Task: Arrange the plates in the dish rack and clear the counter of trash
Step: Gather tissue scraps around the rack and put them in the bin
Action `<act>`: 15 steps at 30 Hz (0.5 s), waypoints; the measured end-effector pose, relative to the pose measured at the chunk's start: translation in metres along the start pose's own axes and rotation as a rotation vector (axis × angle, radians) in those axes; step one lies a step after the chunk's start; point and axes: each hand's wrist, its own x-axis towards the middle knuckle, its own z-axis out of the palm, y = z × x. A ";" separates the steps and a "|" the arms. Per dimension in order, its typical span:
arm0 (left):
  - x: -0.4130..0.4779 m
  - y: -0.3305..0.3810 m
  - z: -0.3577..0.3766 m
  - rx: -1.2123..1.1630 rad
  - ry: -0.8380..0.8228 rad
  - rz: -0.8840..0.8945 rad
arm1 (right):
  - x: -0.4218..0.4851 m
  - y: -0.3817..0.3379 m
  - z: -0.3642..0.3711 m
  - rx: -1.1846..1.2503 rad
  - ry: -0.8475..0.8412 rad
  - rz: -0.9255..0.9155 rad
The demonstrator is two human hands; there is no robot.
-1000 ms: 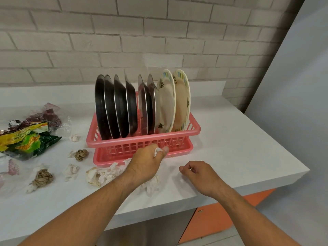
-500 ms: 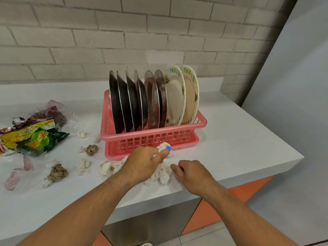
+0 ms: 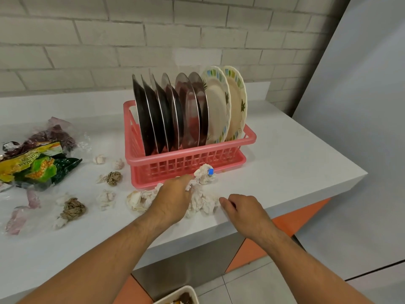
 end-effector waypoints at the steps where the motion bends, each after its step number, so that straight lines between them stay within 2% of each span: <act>1: 0.001 0.001 0.001 0.011 0.030 -0.007 | 0.000 0.000 -0.001 0.005 0.005 -0.003; 8: 0.009 0.012 0.008 -0.001 0.168 -0.059 | 0.003 0.007 -0.012 0.004 0.004 -0.032; 12: 0.016 0.020 0.007 -0.154 0.183 -0.156 | 0.006 0.013 -0.015 0.006 -0.008 -0.039; 15: 0.019 0.024 0.004 -0.167 0.265 -0.118 | 0.008 0.016 -0.017 0.005 -0.010 -0.040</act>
